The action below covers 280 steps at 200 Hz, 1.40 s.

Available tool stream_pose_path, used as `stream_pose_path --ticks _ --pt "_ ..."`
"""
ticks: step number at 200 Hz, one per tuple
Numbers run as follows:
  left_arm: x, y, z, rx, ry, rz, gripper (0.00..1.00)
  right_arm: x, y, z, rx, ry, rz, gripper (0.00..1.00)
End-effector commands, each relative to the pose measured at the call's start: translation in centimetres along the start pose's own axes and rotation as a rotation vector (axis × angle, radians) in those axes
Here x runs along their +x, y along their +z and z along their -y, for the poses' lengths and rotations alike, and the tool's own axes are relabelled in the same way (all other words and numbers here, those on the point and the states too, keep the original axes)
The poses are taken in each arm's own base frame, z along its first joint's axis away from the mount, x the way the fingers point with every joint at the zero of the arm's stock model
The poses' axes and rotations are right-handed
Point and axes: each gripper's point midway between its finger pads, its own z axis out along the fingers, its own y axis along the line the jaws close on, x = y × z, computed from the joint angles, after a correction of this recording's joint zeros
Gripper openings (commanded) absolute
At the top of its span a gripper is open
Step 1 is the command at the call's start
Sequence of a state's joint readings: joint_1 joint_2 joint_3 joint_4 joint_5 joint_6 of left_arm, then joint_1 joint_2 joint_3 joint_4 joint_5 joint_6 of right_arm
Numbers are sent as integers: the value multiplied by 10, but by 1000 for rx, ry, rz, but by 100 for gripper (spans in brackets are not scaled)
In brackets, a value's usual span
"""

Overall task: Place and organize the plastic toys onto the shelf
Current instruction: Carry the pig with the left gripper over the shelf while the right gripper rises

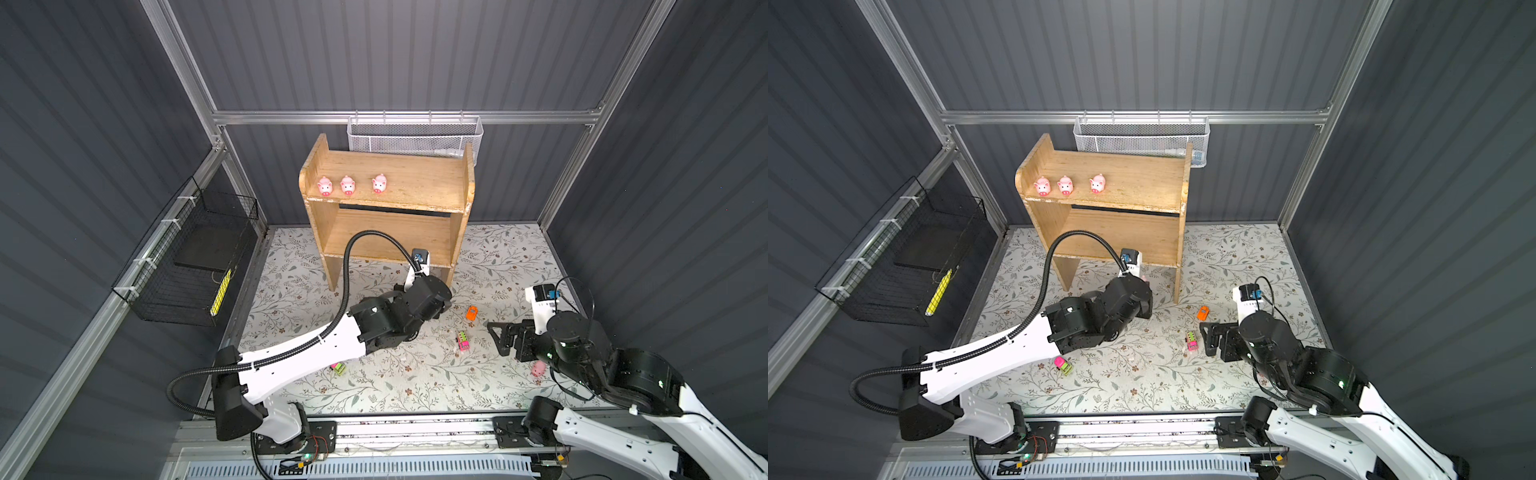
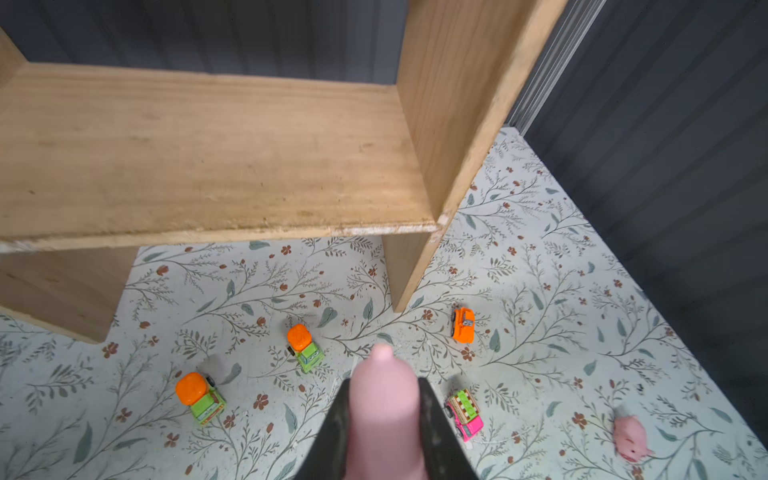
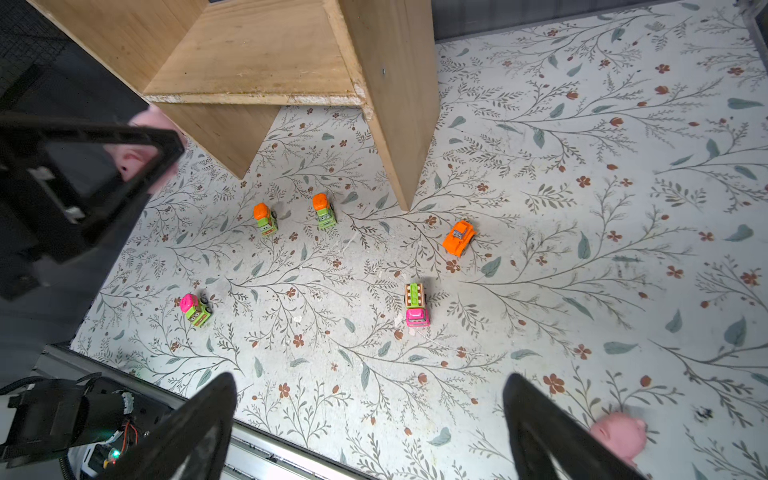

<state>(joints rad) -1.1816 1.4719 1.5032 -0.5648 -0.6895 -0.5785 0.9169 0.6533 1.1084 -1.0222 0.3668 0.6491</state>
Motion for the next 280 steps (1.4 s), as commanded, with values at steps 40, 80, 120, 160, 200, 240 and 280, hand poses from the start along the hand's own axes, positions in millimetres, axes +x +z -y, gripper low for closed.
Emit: stream_pose_path --ticks 40,80,120,160,200,240,280 --pt "-88 -63 -9 -34 57 134 26 -31 -9 -22 -59 -23 57 99" --pt "-129 -79 -9 -69 74 209 27 -54 -17 -38 -96 -45 92 99" --pt "-164 -80 2 -91 100 264 27 -85 -28 -59 -135 -81 136 99" --pt "-193 -53 -17 -121 63 286 27 -113 -37 -81 -186 -104 177 99" --pt "-209 -15 -40 -156 50 276 29 -140 -56 -92 -222 -106 235 99" --pt "-217 -2 -40 -152 64 298 31 -155 -58 -92 -196 -121 243 99" --pt "-219 14 -46 -154 61 291 32 -169 -62 -87 -196 -91 273 99"
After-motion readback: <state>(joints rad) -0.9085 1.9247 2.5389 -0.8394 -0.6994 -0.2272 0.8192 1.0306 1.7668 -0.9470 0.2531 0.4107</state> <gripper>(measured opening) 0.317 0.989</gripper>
